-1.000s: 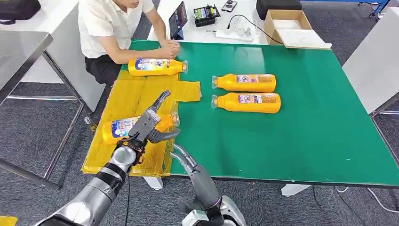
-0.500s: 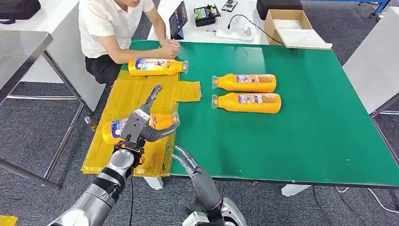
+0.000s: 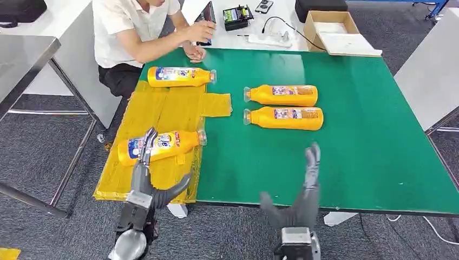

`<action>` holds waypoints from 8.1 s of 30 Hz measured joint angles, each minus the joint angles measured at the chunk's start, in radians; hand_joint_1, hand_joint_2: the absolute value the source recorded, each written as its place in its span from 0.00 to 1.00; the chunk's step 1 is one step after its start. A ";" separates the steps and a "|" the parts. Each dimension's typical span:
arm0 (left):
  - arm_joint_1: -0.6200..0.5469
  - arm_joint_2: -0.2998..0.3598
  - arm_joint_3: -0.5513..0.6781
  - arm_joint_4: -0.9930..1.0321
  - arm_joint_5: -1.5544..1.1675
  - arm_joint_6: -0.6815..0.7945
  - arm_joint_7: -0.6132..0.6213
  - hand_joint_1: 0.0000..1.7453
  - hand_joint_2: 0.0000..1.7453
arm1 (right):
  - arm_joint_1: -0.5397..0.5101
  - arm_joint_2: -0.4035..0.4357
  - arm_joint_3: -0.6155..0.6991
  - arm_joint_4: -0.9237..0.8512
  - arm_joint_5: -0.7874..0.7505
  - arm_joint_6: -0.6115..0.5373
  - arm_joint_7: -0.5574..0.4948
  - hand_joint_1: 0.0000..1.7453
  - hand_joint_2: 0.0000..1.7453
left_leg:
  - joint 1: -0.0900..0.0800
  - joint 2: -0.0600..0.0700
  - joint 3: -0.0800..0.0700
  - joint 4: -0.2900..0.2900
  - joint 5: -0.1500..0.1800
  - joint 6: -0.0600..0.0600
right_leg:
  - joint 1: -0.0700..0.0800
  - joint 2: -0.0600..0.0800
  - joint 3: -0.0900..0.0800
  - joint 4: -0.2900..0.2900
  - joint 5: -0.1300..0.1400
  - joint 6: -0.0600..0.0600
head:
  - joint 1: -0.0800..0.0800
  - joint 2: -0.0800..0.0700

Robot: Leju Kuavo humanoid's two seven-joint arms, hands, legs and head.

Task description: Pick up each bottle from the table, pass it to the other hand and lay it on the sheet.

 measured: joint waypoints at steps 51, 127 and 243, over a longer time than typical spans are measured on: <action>-0.011 0.009 -0.072 -0.030 0.052 -0.143 -0.025 0.00 1.00 | -0.389 -0.224 -0.188 0.733 0.683 0.193 0.383 0.00 1.00 | -0.001 -0.001 -0.001 0.000 0.004 0.003 | 0.000 -0.001 0.000 0.000 0.005 0.000 | -0.001 0.000; -0.049 -0.024 -0.090 -0.017 -0.032 -0.188 0.045 0.00 1.00 | -0.597 -0.210 -0.004 0.944 0.965 0.566 0.923 0.00 1.00 | -0.001 0.007 0.013 0.000 0.006 0.003 | 0.000 0.005 0.011 -0.002 0.009 -0.001 | 0.000 0.000; -0.091 -0.088 -0.184 0.164 0.671 -0.414 0.097 0.00 1.00 | -0.313 -0.060 0.203 0.431 -0.038 0.716 0.150 1.00 1.00 | 0.000 0.006 0.000 0.000 0.003 0.001 | 0.001 0.005 0.000 -0.001 0.005 0.000 | 0.000 0.000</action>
